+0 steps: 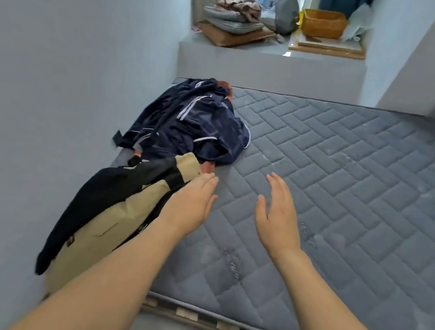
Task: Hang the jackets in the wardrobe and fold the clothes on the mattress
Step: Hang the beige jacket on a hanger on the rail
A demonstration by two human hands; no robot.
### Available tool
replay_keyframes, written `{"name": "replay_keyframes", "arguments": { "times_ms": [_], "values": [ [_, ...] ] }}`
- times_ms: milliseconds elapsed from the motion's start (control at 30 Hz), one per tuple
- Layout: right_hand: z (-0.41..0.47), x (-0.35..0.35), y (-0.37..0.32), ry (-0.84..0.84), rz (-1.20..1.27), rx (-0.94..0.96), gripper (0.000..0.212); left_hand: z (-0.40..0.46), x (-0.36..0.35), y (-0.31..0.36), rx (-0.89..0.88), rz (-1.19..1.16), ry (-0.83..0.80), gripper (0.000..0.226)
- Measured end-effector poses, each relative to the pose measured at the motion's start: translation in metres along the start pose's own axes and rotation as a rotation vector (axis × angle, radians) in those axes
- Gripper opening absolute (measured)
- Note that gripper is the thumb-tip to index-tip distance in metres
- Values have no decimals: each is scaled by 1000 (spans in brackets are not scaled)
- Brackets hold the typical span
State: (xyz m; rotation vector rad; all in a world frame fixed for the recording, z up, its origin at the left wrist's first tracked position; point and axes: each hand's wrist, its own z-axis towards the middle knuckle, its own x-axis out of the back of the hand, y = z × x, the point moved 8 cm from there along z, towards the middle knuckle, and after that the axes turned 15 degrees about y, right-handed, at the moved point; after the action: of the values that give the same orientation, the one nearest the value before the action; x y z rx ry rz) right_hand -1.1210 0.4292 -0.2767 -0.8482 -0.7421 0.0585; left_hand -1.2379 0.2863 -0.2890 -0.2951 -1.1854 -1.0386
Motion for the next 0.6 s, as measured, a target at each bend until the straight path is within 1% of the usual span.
{"name": "replay_keyframes", "arguments": {
  "times_ms": [100, 167, 300, 367, 433, 533, 600],
  "values": [
    [10, -83, -38, -146, 69, 61, 47, -15, 26, -88, 203, 101, 36, 45],
    [10, -131, -60, -234, 121, 64, 47, -32, 39, -137, 297, 153, 42, 48],
    [9, -223, -78, -363, 189, -106, 45, -50, 43, -235, 469, 188, -49, 51],
    [4, -274, -73, -436, 179, -246, 47, -45, 36, -284, 546, 178, -75, 51],
    [-1, -320, -59, -481, 156, -455, 52, -27, 19, -325, 575, 153, -125, 50],
    [-14, -380, -26, -494, 152, -844, 56, 8, -28, -371, 484, 113, -235, 52],
    [-23, -409, -3, -504, 147, -1055, 57, 31, -65, -387, 403, 69, -275, 50]
  ]
}}
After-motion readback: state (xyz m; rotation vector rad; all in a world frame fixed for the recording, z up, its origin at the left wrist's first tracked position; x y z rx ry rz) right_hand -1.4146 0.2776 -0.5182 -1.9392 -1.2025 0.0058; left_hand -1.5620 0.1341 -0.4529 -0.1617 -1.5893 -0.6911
